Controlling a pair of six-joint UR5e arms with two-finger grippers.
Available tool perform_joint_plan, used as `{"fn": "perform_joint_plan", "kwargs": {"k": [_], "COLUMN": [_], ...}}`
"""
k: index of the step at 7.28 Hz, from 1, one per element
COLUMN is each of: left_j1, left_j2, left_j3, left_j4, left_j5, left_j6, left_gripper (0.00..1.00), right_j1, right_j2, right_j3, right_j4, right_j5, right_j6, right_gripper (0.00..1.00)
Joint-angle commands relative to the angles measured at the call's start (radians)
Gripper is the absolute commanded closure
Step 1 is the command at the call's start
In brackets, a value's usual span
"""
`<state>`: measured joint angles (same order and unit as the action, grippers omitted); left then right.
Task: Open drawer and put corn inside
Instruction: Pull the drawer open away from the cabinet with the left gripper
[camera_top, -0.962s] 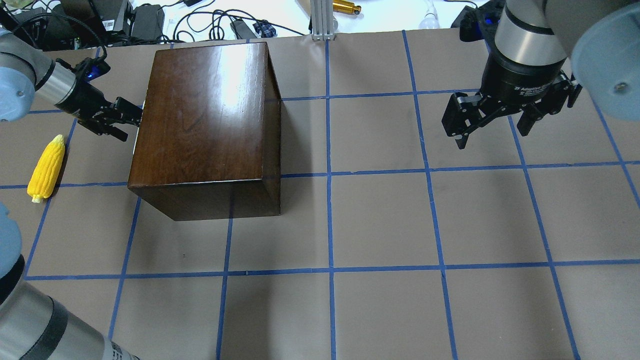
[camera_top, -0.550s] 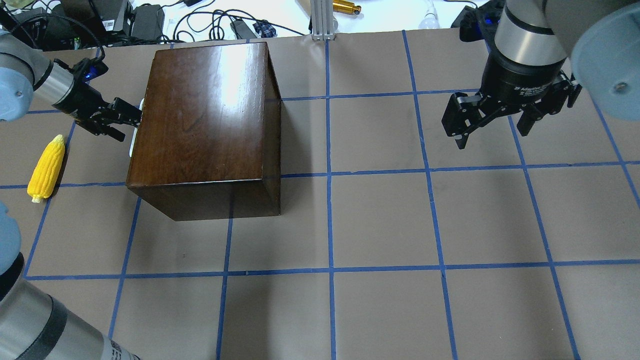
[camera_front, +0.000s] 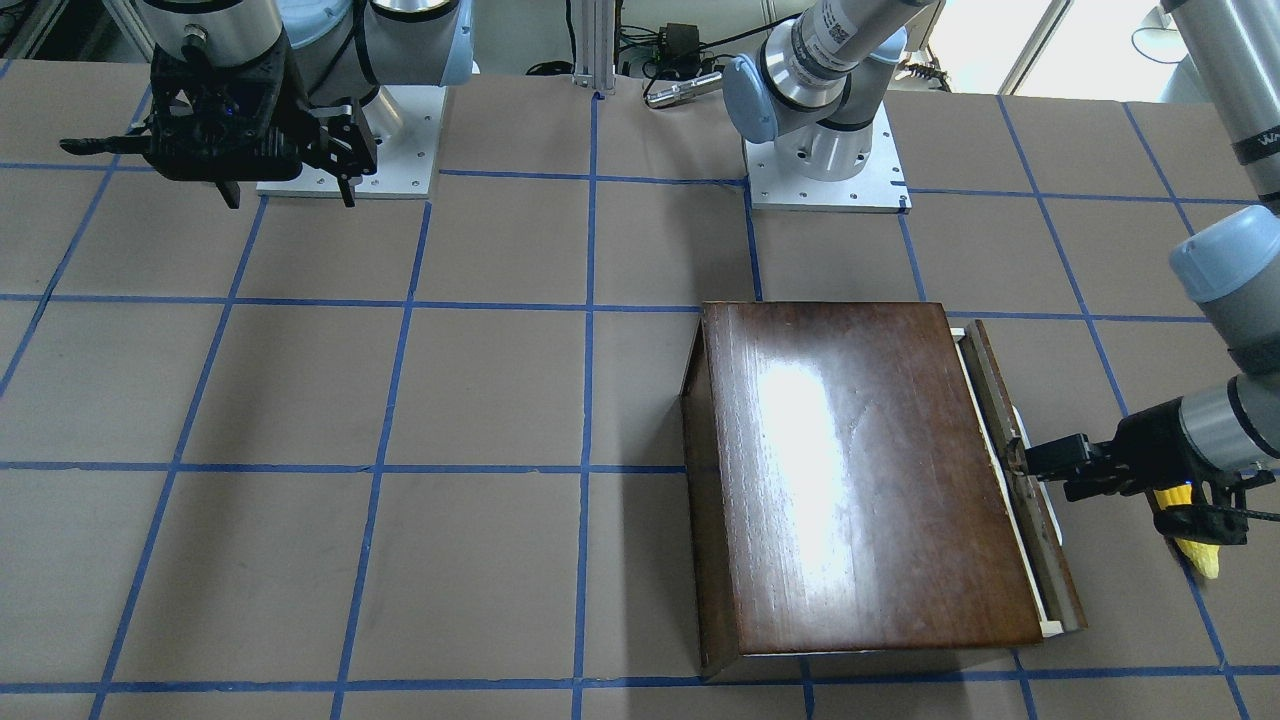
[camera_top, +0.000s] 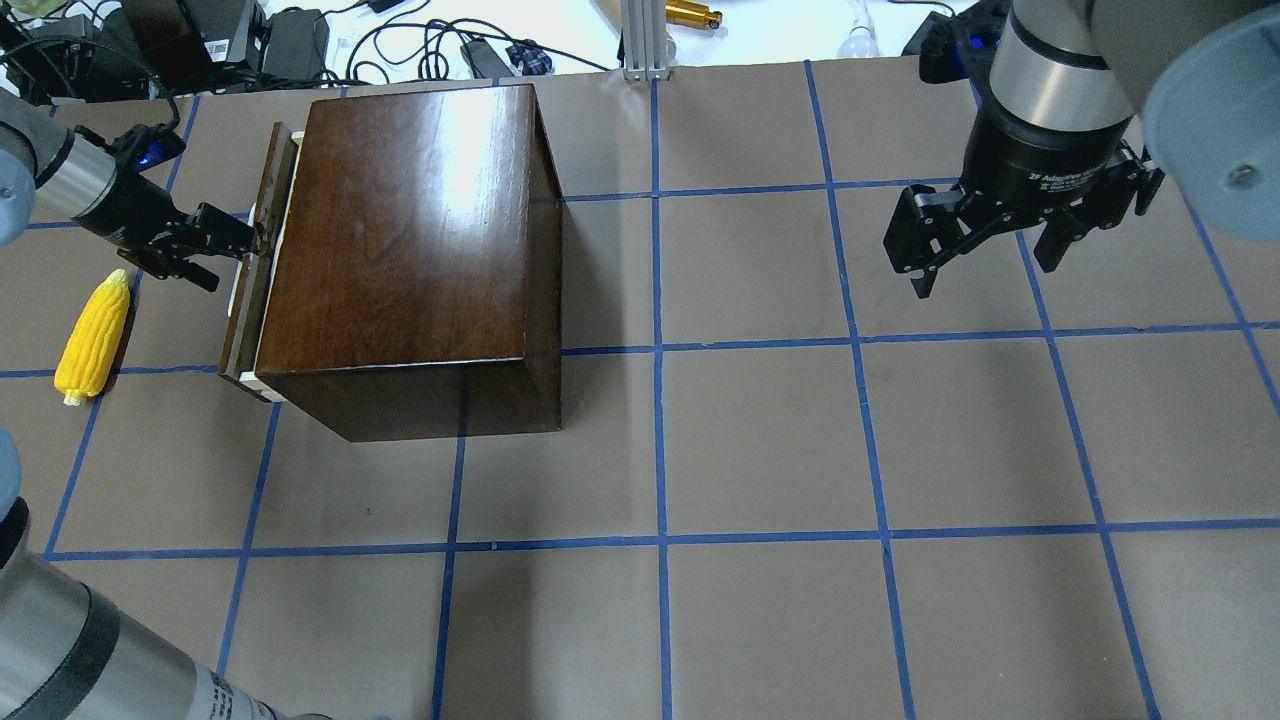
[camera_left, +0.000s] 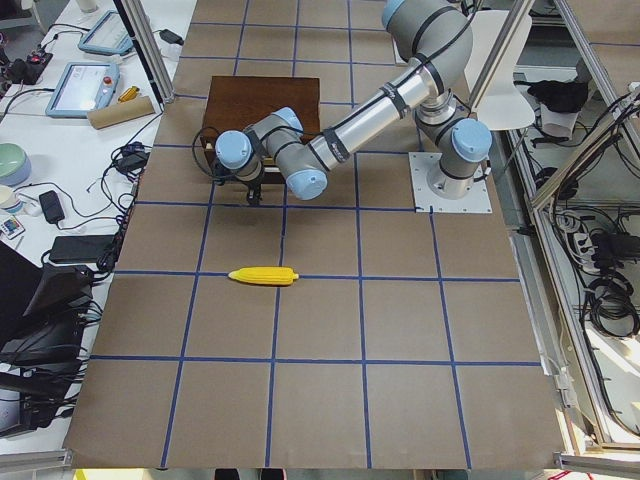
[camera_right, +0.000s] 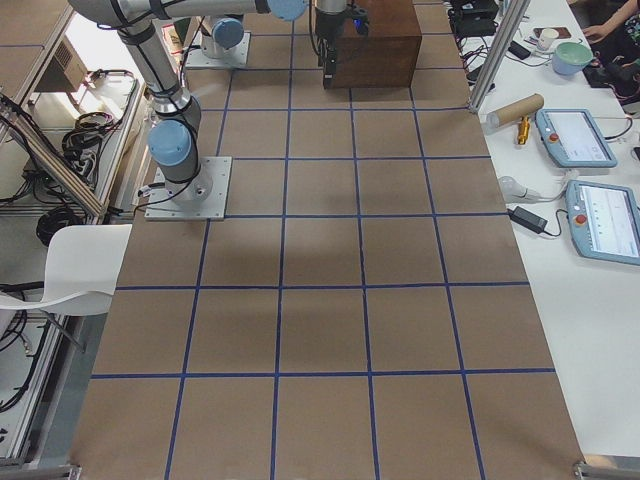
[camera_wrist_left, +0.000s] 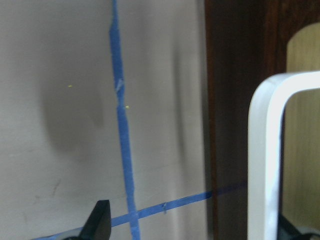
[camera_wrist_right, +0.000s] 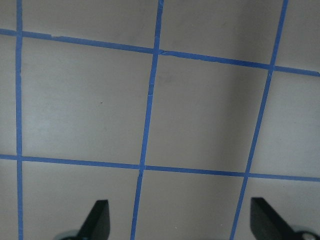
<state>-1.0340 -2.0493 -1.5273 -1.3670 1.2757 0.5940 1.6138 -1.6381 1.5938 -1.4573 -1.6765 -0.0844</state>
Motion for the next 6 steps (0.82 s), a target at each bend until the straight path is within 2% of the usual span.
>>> {"fn": "perform_joint_plan", "kwargs": {"k": [1,6], "left_j1": [0.043,0.095], "left_j2": [0.000,0.001], "left_j3": [0.001,0.003], "left_j4": [0.000,0.002], "left_j5": [0.001,0.010], "left_j6": [0.003,0.009], "left_gripper": [0.00,0.00], "right_j1": [0.000,0.000], "right_j2": [0.001,0.000], "right_j3": [0.000,0.000], "right_j4": [0.000,0.000], "right_j5": [0.000,0.000], "right_j6": [0.000,0.000], "right_gripper": [0.00,0.00]}}
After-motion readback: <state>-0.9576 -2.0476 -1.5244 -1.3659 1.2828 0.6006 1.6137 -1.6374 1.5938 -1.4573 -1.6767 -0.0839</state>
